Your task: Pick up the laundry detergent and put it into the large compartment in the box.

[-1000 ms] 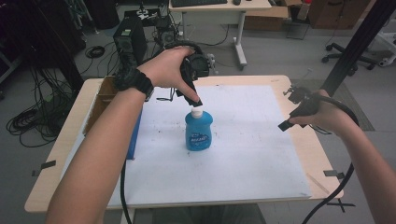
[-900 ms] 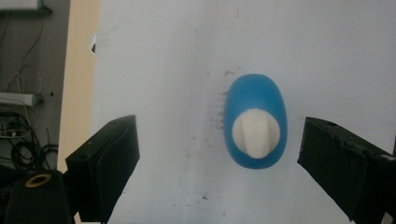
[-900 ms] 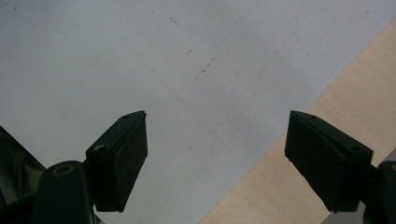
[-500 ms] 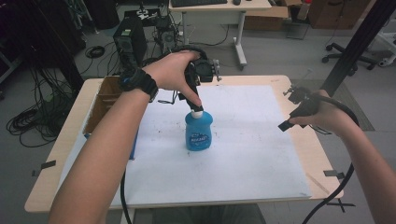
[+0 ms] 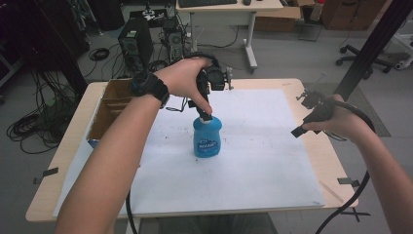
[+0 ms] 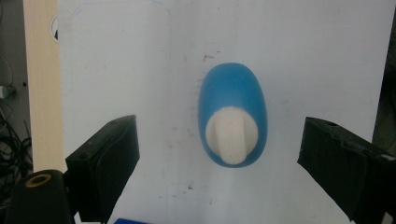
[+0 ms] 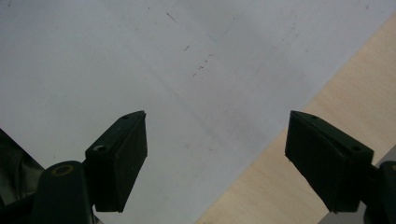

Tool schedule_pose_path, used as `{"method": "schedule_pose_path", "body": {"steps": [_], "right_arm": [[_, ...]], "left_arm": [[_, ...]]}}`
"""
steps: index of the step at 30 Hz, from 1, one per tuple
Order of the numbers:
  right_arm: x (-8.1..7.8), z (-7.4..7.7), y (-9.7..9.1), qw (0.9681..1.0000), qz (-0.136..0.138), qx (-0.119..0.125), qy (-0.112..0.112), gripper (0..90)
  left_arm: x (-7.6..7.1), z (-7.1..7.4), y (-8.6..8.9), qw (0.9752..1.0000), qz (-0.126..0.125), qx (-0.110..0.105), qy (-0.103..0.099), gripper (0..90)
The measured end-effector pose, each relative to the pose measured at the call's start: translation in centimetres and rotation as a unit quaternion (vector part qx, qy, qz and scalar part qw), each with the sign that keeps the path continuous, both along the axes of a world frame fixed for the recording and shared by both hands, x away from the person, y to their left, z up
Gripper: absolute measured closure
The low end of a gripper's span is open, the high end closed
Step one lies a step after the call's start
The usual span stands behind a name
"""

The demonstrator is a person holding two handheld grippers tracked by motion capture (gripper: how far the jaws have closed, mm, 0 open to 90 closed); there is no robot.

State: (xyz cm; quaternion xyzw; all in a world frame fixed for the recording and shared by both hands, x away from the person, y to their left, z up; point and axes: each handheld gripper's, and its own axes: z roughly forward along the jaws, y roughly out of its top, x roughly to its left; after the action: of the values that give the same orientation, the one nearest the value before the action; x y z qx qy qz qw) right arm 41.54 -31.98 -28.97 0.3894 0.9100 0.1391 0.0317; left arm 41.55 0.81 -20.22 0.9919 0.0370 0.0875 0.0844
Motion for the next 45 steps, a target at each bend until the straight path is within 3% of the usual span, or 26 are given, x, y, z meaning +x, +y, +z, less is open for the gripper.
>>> {"method": "schedule_pose_path", "body": {"steps": [24,34,36,40,45], "right_arm": [[-0.2,-0.3,0.0,1.0000,0.000,-0.001,0.001,21.3],[-0.2,-0.7,-0.1,1.0000,-0.001,-0.002,0.003,21.4],[-0.3,-0.8,-0.1,1.0000,-0.001,-0.001,0.003,21.4],[-0.2,-1.0,0.0,1.0000,-0.001,-0.001,0.005,21.4],[-0.2,-1.0,0.0,1.0000,-0.001,-0.001,0.005,21.4]], "left_arm": [[-0.1,-1.0,-0.7,0.9999,0.000,0.011,0.007,12.1],[-0.1,-2.7,-0.8,0.9995,0.000,0.031,0.009,12.0],[-0.1,-3.1,-0.9,0.9996,0.002,0.024,0.013,11.9],[-0.1,-4.0,-1.0,0.9992,-0.001,0.036,0.014,11.9],[0.1,-4.8,-1.0,0.9992,0.003,0.034,0.018,11.9]]}}
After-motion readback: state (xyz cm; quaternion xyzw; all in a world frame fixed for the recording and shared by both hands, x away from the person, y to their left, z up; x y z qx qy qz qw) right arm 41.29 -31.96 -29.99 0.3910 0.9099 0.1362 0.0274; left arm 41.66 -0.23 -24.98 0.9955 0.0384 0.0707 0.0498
